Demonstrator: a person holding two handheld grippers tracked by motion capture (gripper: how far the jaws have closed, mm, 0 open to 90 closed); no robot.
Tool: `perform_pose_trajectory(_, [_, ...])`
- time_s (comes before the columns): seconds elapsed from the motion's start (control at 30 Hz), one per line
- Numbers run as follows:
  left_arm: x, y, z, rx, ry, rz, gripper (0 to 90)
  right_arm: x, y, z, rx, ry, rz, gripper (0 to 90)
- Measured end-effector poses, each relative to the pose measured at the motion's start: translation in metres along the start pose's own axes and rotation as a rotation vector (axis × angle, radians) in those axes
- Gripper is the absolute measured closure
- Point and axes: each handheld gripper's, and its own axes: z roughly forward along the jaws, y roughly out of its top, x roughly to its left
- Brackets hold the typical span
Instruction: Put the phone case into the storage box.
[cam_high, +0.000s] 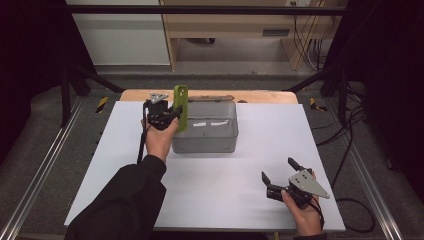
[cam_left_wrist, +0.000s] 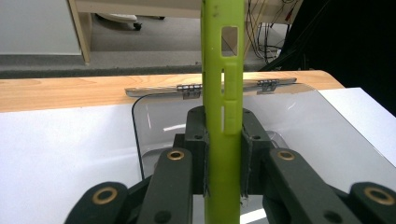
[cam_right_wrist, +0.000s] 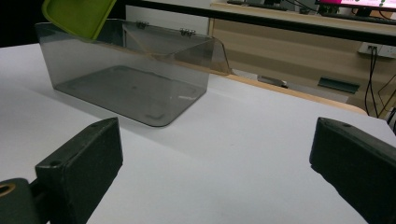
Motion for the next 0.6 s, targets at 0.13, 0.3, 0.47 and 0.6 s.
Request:
perform_pose_trajectory(0.13, [0.0002, -0.0007, 0.0006, -0.001, 0.001, 0.0, 77.3, -0.0001, -0.0001, 0.0, 0.0, 0.0, 0.0, 2.8])
perform_pose_trajectory(0.3, [0.0013, -0.0022, 0.0016, 0.003, 0.003, 0.0, 77.3, -0.0002, -0.0001, 0.0001, 0.0, -0.001, -0.002, 2.8])
perform_pose_trajectory(0.47, [0.0021, -0.0042, 0.0023, 0.006, 0.005, -0.001, 77.3, -0.0001, -0.0002, 0.0001, 0.001, 0.0, -0.001, 2.8])
perform_pose_trajectory(0.6, [0.0023, -0.006, 0.0032, 0.007, 0.004, -0.005, 77.2, -0.0001, -0.0002, 0.0001, 0.001, 0.0, -0.002, 2.9])
